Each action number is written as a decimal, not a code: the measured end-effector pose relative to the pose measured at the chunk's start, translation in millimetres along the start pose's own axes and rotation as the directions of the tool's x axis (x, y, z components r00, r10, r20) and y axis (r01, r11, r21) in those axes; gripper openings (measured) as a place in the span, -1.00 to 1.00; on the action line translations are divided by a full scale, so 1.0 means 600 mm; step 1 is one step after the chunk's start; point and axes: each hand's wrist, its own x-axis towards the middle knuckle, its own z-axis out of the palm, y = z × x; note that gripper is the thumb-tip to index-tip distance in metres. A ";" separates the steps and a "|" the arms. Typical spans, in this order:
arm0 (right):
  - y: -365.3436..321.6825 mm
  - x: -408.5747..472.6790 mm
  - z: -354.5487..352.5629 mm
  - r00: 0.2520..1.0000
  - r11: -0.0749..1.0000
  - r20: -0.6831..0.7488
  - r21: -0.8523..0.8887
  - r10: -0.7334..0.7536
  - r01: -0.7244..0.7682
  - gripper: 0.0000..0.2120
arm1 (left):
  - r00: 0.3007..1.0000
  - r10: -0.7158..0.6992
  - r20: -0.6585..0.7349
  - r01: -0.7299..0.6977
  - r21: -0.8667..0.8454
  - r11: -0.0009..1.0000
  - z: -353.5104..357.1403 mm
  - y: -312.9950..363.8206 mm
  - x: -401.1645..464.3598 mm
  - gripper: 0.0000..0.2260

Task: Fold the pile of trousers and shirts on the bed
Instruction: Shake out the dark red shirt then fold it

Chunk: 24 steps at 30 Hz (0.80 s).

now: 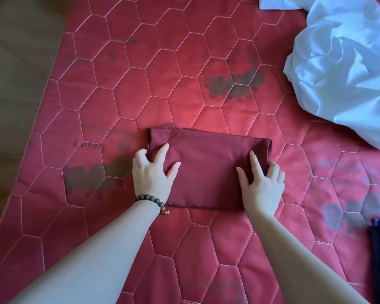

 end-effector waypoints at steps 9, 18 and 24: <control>0.017 -0.039 -0.029 0.977 0.996 0.211 0.082 0.002 -0.020 -0.51 | 0.957 0.044 0.286 -0.055 0.031 0.998 -0.031 -0.024 -0.031 -0.41; 0.045 -0.131 -0.113 0.978 0.997 0.207 0.077 0.014 -0.030 -0.56 | 0.952 0.071 0.298 -0.079 0.015 0.997 -0.120 -0.008 -0.132 -0.36; 0.076 -0.214 -0.222 0.983 0.991 0.174 0.107 0.056 -0.075 -0.55 | 0.951 0.140 0.275 -0.132 -0.048 0.990 -0.215 0.042 -0.204 -0.34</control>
